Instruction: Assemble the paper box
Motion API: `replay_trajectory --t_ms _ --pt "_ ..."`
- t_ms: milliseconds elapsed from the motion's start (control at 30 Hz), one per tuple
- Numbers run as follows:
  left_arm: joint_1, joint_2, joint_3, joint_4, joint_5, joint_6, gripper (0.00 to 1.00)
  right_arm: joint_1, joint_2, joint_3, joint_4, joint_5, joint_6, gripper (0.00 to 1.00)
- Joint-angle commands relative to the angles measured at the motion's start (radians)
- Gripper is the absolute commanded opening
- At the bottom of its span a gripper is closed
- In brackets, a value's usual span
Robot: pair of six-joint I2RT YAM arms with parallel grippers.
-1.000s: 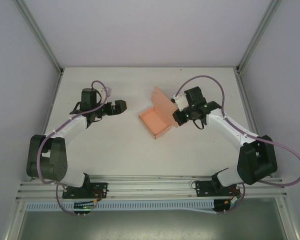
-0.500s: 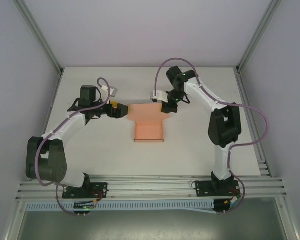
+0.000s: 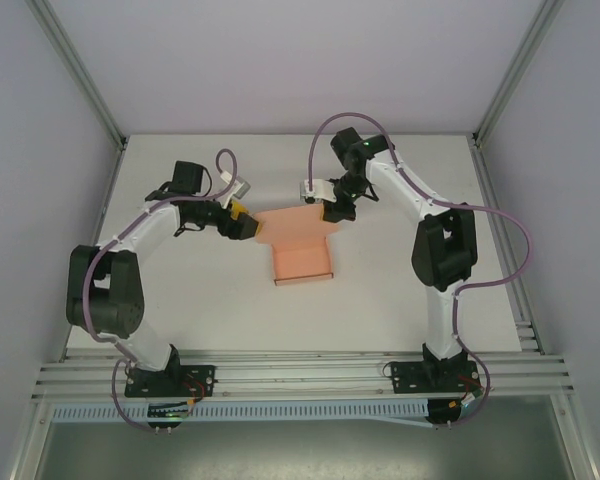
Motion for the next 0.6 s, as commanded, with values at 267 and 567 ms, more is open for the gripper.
replay_trajectory --t_ms 267,567 --pt "-0.098 0.07 0.102 -0.122 -0.15 0.069 0.32 -0.019 0.02 -0.021 0.018 0.025 0.069 0.0" --pt "-0.115 0.003 0.062 -0.077 -0.272 0.036 0.19 -0.034 -0.033 -0.082 0.102 0.01 0.152 0.0"
